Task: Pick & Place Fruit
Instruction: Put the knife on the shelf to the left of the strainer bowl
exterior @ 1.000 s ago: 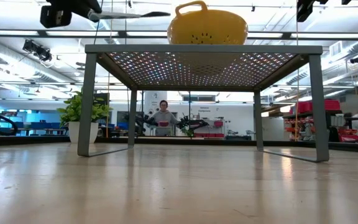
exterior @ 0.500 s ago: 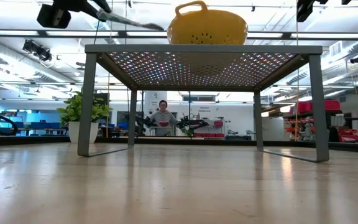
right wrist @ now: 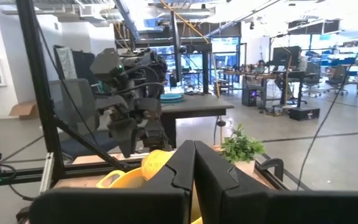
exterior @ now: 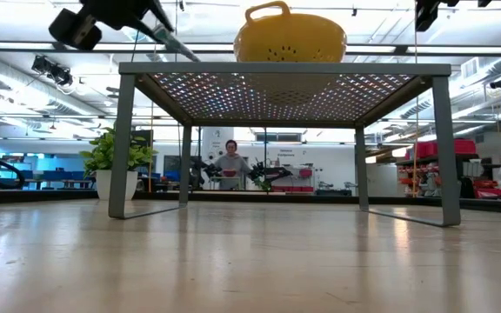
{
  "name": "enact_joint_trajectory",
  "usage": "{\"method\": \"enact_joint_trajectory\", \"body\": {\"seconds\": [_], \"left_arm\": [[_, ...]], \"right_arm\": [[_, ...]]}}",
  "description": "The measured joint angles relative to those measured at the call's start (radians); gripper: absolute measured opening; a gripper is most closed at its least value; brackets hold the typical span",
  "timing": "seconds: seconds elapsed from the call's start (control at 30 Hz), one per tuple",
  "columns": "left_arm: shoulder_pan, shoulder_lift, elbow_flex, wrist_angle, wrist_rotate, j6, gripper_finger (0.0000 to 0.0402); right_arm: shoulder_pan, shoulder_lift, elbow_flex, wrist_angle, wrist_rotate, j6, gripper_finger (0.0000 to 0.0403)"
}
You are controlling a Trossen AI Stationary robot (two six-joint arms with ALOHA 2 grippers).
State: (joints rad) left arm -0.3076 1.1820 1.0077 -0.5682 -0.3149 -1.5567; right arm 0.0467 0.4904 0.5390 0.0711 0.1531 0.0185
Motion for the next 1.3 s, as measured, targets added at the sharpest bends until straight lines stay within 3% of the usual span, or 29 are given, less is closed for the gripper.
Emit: {"method": "enact_joint_trajectory", "body": {"seconds": [0.23,0.57,1.3], "left_arm": [[0.001,-0.001,0.000,0.005,0.001,-0.135,0.0068],[0.001,0.097,0.000,0.076,0.102,-0.170,0.0068],[0.003,0.113,0.000,0.043,0.053,-0.261,0.0068]], "right_arm": [[0.000,0.000,0.000,0.000,0.003,0.000,0.0015],[0.000,0.000,0.000,-0.002,0.003,0.000,0.0015],[0.000,-0.001,0.000,0.000,0.003,0.000,0.0015]]}}
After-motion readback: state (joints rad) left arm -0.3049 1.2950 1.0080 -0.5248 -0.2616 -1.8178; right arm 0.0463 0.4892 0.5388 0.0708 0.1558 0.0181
